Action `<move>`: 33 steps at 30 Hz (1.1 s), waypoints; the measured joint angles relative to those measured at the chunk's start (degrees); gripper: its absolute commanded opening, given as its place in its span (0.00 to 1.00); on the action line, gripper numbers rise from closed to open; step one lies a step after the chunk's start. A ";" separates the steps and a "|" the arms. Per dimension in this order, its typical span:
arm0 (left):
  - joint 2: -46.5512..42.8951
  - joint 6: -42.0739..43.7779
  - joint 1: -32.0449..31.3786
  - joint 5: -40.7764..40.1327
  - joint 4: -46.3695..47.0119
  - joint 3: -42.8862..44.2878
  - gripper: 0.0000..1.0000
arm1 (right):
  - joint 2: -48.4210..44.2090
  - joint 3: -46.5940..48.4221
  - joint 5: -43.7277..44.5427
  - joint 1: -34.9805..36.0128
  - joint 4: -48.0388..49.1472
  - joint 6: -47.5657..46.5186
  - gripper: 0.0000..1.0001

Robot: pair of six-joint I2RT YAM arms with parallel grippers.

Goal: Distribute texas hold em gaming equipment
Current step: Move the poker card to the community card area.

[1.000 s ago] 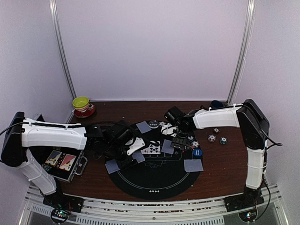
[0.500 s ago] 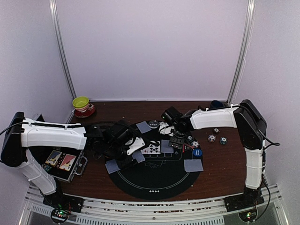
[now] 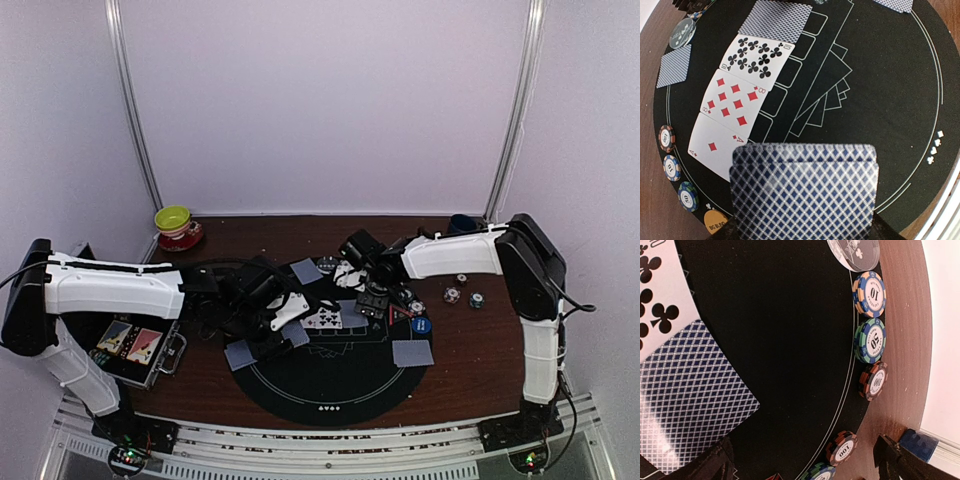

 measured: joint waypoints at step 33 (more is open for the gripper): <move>-0.70 0.00 0.00 -0.02 0.00 -0.63 0.66 | -2.67 -0.72 -5.46 1.18 -5.84 1.09 1.00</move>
